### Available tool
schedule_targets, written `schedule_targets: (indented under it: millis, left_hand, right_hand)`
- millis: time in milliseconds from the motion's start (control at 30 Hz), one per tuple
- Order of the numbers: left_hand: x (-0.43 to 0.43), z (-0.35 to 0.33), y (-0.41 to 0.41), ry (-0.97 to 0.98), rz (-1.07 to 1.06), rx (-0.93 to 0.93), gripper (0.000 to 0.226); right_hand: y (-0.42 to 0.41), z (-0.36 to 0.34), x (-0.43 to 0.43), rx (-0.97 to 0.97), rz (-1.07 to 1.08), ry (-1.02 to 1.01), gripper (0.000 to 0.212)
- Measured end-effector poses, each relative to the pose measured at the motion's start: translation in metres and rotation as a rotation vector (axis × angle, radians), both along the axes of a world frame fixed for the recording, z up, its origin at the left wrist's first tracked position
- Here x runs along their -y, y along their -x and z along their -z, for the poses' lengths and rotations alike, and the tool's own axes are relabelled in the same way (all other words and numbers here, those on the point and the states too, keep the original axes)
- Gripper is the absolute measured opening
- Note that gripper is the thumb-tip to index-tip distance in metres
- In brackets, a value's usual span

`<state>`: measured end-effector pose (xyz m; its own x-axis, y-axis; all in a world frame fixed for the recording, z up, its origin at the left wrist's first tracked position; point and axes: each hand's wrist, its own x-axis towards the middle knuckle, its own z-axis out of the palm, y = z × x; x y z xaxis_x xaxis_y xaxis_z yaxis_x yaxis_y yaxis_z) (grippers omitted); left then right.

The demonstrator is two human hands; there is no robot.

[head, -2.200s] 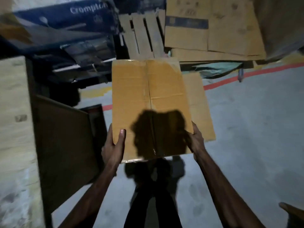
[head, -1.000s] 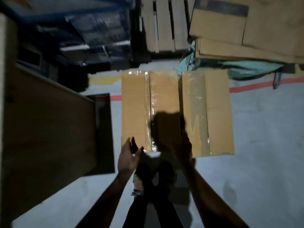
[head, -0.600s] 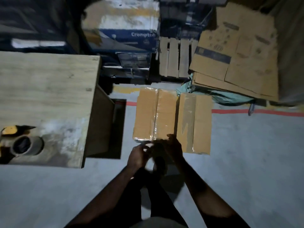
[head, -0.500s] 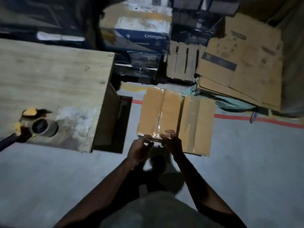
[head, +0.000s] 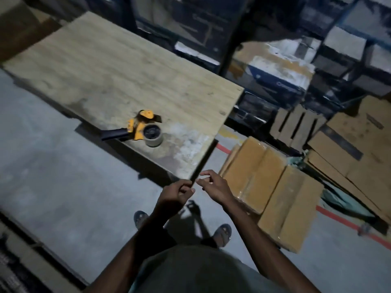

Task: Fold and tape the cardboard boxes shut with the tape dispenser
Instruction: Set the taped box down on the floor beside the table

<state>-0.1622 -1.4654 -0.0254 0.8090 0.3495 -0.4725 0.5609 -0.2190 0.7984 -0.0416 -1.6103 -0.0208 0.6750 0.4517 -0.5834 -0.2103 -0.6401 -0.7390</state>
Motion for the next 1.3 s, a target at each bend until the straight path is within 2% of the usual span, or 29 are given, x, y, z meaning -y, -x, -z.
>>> schedule_targets:
  millis: [200,367,533,633,767,833,1033,1300]
  left_hand:
    - [-0.161,-0.003,0.074,0.053,-0.231,0.070,0.025]
    - [-0.284,-0.017,0.120,-0.020,-0.344,0.073,0.022]
    - [-0.374,-0.028,0.151,-0.036,-0.415,0.113,0.022]
    - [-0.432,-0.029,0.166,-0.018,-0.451,0.127,0.026]
    - [-0.522,-0.010,0.186,-0.012,-0.626,0.058,0.026]
    - [-0.568,0.000,0.192,-0.032,-0.676,0.018,0.019]
    - [-0.716,-0.001,0.187,-0.137,-0.821,-0.048,0.017]
    - [-0.887,-0.014,0.157,-0.099,-0.808,-0.011,0.023]
  right_hand:
    - [0.062,-0.013,-0.169,-0.002,-0.115,-0.041,0.025]
    - [0.104,-0.029,-0.313,0.028,-0.229,-0.101,0.024]
    - [0.125,-0.034,-0.428,0.028,-0.345,-0.115,0.017]
    - [0.131,-0.030,-0.489,0.036,-0.457,-0.079,0.022]
    - [0.128,-0.015,-0.577,0.036,-0.562,-0.078,0.025]
    - [0.123,-0.008,-0.627,0.027,-0.592,-0.079,0.024]
    - [0.106,0.006,-0.781,-0.036,-0.546,-0.090,0.011]
    - [0.081,-0.009,-0.970,-0.015,-0.601,-0.083,0.014]
